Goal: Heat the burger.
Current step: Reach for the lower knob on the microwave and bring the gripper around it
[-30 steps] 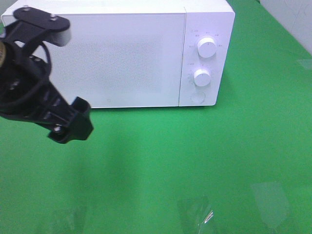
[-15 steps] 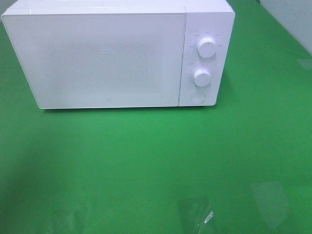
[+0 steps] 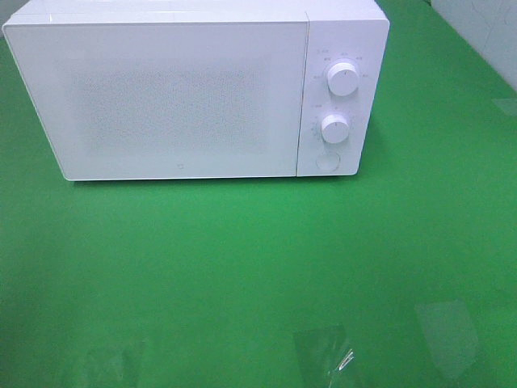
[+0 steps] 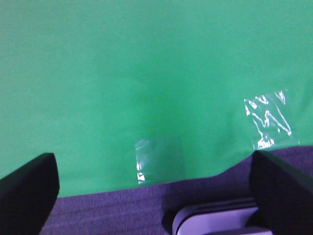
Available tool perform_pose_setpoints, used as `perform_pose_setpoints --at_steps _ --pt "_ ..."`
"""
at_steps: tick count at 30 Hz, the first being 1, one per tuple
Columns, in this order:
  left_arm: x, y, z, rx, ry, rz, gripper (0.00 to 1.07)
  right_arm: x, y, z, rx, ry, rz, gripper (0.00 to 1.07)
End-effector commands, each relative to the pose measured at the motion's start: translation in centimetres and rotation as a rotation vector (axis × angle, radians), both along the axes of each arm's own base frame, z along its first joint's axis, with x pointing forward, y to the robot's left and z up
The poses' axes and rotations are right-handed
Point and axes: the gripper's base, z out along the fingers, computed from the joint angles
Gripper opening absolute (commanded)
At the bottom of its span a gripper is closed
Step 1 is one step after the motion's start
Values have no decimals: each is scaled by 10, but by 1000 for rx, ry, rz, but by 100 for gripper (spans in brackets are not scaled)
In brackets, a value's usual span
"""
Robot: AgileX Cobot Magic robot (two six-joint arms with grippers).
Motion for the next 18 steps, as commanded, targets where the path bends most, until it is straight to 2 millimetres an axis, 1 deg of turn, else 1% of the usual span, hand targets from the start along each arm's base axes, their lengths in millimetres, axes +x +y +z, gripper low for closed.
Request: perform_pose_setpoints --at_steps 1,2,3,4,7,8,9,11,14,15,16,18 --pt "-15 4 8 -16 -136 2 100 -4 0 0 7 -28 -4 72" --pt "-22 5 10 -22 -179 2 100 -4 0 0 7 -28 -4 72" --pt "-22 5 10 -22 -179 2 100 -4 0 0 7 -28 -4 72" --pt "-28 6 12 -38 -223 7 100 -4 0 0 7 -28 -4 72" --pt "-33 6 14 -47 -249 7 100 -4 0 0 6 -28 -4 72" --pt "-40 8 16 -56 -298 7 100 -4 0 0 6 -28 -4 72" --pt "-40 8 16 -56 -298 7 100 -4 0 0 6 -28 -4 72" --pt "-55 11 18 -71 -395 21 100 -4 0 0 6 -28 -4 72" --pt "-58 11 19 -72 -411 31 100 -4 0 0 6 -28 -4 72" --pt "-62 13 19 -69 -441 67 100 -4 0 0 6 -28 -4 72" --pt "-62 13 19 -69 -441 67 100 -4 0 0 6 -28 -4 72" --pt "-70 14 20 -51 -494 167 100 -4 0 0 6 -28 -4 72"
